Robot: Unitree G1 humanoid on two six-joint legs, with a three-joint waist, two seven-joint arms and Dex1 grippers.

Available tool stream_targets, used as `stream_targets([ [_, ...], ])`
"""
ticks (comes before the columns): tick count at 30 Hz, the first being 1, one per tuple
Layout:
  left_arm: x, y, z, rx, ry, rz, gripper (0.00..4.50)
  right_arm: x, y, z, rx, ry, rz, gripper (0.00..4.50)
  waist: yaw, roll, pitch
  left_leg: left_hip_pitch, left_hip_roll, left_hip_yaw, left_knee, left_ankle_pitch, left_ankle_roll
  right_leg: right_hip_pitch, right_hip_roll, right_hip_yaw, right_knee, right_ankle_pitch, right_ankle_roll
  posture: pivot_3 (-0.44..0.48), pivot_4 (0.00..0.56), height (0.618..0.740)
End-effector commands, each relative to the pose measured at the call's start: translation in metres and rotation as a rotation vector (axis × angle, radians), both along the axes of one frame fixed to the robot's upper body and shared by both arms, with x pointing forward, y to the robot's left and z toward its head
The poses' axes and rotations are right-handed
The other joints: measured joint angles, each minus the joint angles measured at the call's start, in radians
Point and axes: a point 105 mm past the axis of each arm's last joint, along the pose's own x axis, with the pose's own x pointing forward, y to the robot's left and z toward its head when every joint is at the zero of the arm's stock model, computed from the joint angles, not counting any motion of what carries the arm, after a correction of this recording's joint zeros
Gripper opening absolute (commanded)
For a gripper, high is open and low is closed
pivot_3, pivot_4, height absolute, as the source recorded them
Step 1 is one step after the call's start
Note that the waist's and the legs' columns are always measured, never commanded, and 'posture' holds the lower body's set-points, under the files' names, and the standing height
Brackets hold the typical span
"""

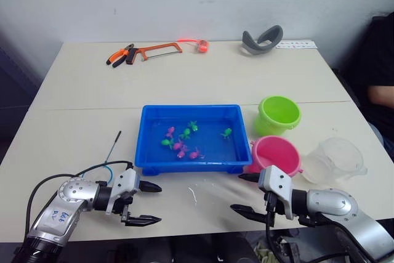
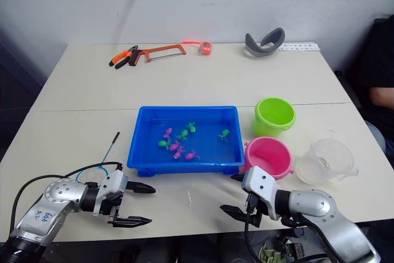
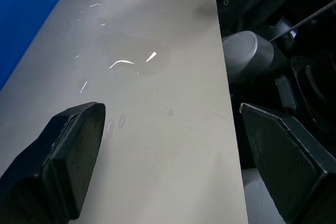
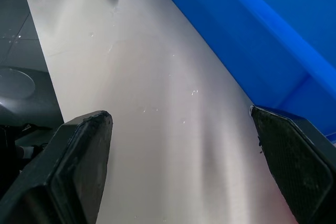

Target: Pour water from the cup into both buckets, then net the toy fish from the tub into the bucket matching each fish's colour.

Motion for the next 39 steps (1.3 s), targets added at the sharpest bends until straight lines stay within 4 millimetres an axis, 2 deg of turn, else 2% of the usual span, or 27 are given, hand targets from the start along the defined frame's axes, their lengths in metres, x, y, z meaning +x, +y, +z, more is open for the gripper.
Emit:
stream_targets([
  [1, -0.003, -0.004, 0.011, -0.002, -0.029, -0.030, 4.47, 0.000, -0.002, 0.006, 0.012, -0.023, -0.002, 4.50, 0.000, 0.000, 0.000, 0.000, 0.000, 0.000, 0.000, 0.000, 0.000, 0.000, 0.000, 0.000, 0.000, 0.000, 0.000, 0.000, 0.150, 0.740],
  [8, -0.007, -0.014, 0.022, 0.007, -0.034, -0.040, 4.47, -0.010, 0.001, 0.005, 0.017, -0.013, 0.002, 4.50, 0.000, 0.001, 0.000, -0.001, -0.001, -0.001, -0.001, 0.000, 0.000, 0.001, -0.001, 0.001, -0.001, 0.000, 0.000, 0.000, 0.150, 0.740],
  [10, -0.010, -0.016, 0.025, -0.001, -0.015, -0.049, 4.47, -0.010, 0.001, 0.011, 0.030, -0.028, -0.019, 4.50, 0.000, 0.001, 0.000, 0.000, -0.001, -0.001, -0.001, 0.000, 0.000, 0.001, -0.001, 0.000, -0.001, 0.000, 0.000, 0.000, 0.150, 0.740],
  [16, -0.016, -0.032, 0.084, -0.172, 0.068, -0.131, 4.47, -0.020, -0.009, 0.042, 0.172, -0.015, -0.173, 4.50, 0.005, 0.001, 0.001, -0.002, 0.000, -0.005, -0.001, 0.000, 0.000, 0.002, -0.001, -0.002, -0.001, 0.000, 0.000, 0.000, 0.150, 0.740],
  [19, -0.002, -0.044, 0.114, -0.235, 0.031, -0.172, 4.47, -0.029, -0.032, 0.055, 0.237, -0.021, -0.362, 4.50, 0.010, 0.003, 0.002, -0.002, -0.003, -0.006, -0.001, 0.000, 0.000, 0.003, -0.002, -0.003, -0.002, 0.000, 0.000, 0.000, 0.150, 0.740],
  [22, 0.007, -0.055, 0.131, -0.264, 0.011, -0.226, 4.47, -0.041, -0.054, 0.059, 0.264, -0.012, -0.519, 4.50, 0.006, 0.003, 0.002, -0.001, -0.003, -0.006, -0.001, 0.000, 0.000, 0.005, -0.002, -0.003, -0.004, 0.000, 0.000, 0.000, 0.150, 0.740],
  [24, 0.014, -0.065, 0.139, -0.270, -0.016, -0.284, 4.47, -0.053, -0.073, 0.061, 0.292, 0.001, -0.660, 4.50, 0.006, 0.003, 0.002, -0.001, -0.003, -0.005, -0.001, 0.000, 0.000, 0.005, 0.000, -0.003, -0.005, 0.000, 0.001, 0.000, 0.150, 0.740],
  [25, 0.016, -0.070, 0.141, -0.272, -0.025, -0.305, 4.47, -0.057, -0.081, 0.061, 0.298, 0.007, -0.714, 4.50, 0.006, 0.003, 0.002, -0.001, -0.003, -0.005, -0.001, 0.000, 0.000, 0.005, 0.007, -0.002, -0.005, 0.000, 0.001, 0.000, 0.150, 0.740],
  [29, 0.027, -0.091, 0.152, -0.303, -0.047, -0.383, 4.47, -0.070, -0.120, 0.054, 0.234, 0.005, -0.942, 4.50, -0.001, 0.003, 0.002, 0.000, -0.002, -0.004, -0.002, 0.000, 0.000, 0.006, 0.010, 0.001, -0.006, 0.000, 0.001, 0.000, 0.150, 0.740],
  [33, 0.035, -0.108, 0.163, -0.335, -0.078, -0.414, 4.47, -0.069, -0.148, 0.050, 0.228, -0.024, -1.101, 4.50, -0.005, 0.004, 0.002, 0.000, -0.001, -0.003, -0.002, 0.000, -0.001, 0.004, 0.011, 0.003, -0.006, 0.000, 0.001, 0.000, 0.150, 0.740],
  [36, 0.037, -0.116, 0.169, -0.363, -0.089, -0.413, 4.47, -0.064, -0.160, 0.047, 0.213, -0.041, -1.159, 4.50, -0.002, 0.006, 0.003, -0.001, -0.001, -0.003, -0.002, 0.000, -0.001, 0.003, 0.010, 0.003, -0.006, 0.000, 0.001, 0.000, 0.150, 0.740],
  [39, 0.036, -0.125, 0.176, -0.392, -0.109, -0.423, 4.47, -0.058, -0.184, 0.037, 0.159, -0.051, -1.261, 4.50, 0.003, 0.006, 0.003, -0.002, -0.001, -0.003, -0.002, 0.001, -0.002, 0.002, 0.010, 0.003, -0.006, 0.000, 0.001, 0.000, 0.150, 0.740],
])
